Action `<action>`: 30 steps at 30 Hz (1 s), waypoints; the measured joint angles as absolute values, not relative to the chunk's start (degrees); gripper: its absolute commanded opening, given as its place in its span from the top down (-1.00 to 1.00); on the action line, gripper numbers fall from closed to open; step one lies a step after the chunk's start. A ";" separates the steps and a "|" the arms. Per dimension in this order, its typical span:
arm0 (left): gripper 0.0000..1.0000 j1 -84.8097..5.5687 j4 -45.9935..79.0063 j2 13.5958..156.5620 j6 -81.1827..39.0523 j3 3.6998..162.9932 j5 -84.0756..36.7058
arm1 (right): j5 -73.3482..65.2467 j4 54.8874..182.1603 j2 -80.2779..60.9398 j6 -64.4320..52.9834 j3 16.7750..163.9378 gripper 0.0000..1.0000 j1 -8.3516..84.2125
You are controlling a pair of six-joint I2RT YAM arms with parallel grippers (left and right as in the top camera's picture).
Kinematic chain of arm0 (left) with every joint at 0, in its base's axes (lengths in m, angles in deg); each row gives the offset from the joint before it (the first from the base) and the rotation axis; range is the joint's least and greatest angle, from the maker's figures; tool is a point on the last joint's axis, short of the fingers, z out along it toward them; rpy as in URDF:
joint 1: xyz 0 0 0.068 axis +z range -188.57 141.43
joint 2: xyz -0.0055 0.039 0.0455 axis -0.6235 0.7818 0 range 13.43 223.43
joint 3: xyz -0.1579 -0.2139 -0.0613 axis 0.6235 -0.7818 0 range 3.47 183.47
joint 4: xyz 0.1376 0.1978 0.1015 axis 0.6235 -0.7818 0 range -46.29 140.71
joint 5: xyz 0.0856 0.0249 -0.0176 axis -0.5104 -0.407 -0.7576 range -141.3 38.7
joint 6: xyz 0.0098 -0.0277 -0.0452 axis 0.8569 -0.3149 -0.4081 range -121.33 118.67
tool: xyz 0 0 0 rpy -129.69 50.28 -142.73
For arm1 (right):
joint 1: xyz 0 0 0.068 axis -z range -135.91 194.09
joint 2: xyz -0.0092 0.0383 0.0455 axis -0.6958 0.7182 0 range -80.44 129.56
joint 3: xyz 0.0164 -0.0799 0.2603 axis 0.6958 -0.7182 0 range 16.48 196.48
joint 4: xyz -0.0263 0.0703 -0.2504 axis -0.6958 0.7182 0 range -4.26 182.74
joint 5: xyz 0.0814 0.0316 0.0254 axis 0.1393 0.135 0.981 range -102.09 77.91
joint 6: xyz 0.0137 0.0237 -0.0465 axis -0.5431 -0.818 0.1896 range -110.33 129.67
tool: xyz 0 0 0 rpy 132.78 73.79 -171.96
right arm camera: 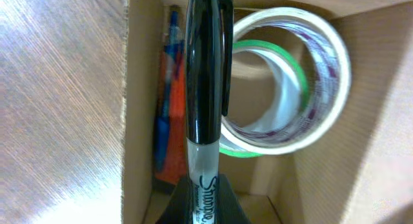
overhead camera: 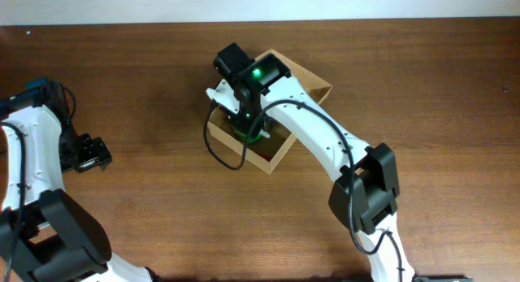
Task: Pack container
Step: 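Carry the black marker into the box beside the pen, then release the marker and lift the right gripper away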
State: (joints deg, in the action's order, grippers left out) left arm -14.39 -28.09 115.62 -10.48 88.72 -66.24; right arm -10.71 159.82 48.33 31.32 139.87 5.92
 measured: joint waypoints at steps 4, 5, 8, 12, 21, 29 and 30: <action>-1.00 -14.39 -28.09 115.62 -10.48 88.72 -66.22 | -10.23 159.82 50.16 31.02 139.87 0.93 5.57; -1.00 -14.39 -28.09 115.62 -10.48 88.72 -66.22 | -10.01 159.80 50.65 30.97 139.85 0.93 5.51; -1.00 -14.39 -28.09 115.62 -10.48 88.75 -66.22 | -9.35 159.80 51.61 30.89 139.83 0.93 5.13; -1.00 -14.39 -28.09 115.62 -10.48 88.75 -66.24 | -9.11 159.78 52.22 30.84 139.83 0.93 4.04; -1.00 -14.39 -28.09 115.62 -10.48 88.72 -66.24 | -9.05 159.34 53.90 30.38 139.83 0.65 2.42; -1.00 -14.39 -28.09 115.62 -10.48 88.75 -66.24 | -11.95 159.28 54.32 30.45 139.79 0.63 2.42; -1.00 -14.39 -28.09 115.62 -10.48 88.72 -66.22 | -12.26 159.65 54.32 30.45 139.81 0.62 2.42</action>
